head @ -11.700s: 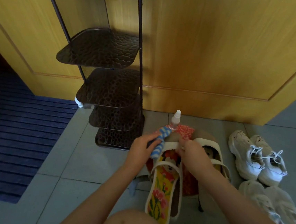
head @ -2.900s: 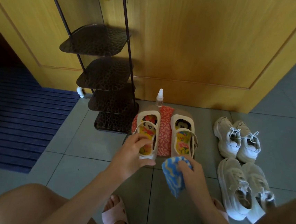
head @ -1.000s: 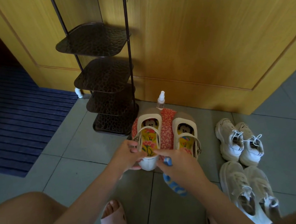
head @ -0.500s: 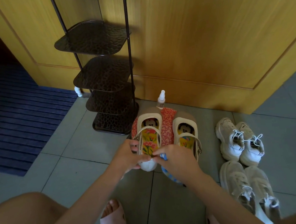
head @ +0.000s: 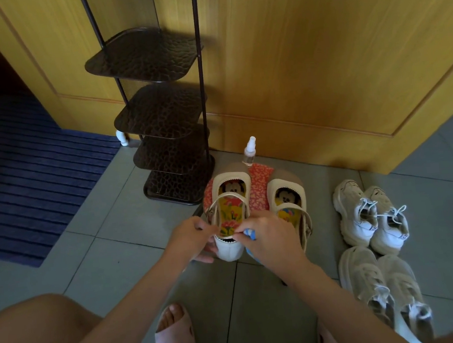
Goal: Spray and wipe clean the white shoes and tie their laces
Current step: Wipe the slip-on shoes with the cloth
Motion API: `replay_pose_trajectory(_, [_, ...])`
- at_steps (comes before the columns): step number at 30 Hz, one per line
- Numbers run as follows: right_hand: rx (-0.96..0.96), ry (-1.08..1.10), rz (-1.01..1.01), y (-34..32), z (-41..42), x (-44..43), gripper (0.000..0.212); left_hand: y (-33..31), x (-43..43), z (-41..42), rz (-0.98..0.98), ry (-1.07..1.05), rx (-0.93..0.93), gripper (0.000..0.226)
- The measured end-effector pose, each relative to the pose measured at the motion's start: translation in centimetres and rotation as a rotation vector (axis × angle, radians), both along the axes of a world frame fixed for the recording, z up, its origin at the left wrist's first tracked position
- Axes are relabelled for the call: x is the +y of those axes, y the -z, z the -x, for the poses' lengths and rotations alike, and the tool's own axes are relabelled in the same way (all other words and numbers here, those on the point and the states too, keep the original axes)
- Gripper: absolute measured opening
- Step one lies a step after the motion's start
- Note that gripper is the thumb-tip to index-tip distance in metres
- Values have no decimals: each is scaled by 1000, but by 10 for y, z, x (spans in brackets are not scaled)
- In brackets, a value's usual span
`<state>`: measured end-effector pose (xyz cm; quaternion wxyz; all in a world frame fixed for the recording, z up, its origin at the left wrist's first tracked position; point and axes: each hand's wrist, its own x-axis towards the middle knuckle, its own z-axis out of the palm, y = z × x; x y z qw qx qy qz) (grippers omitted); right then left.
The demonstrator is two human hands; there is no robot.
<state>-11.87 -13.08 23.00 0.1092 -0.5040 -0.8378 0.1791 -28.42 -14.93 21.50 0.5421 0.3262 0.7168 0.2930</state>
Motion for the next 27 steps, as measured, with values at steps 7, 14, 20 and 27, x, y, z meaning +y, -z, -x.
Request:
replay_pose_trajectory(7, [-87, -69, 197, -3, -4, 5, 38, 4, 0, -1, -22, -2, -19, 14])
replay_pose_trajectory(14, [-111, -141, 261, -14, -20, 4, 25, 1, 8, -6, 97, 114, 0, 33])
replay_pose_trajectory(20, [-126, -170, 371, -19, -12, 14, 30, 0, 20, -4, 171, 158, -12, 29])
replay_pose_trajectory(27, [227, 263, 519, -17, -15, 25, 38, 13, 14, 0, 107, 115, 20, 29])
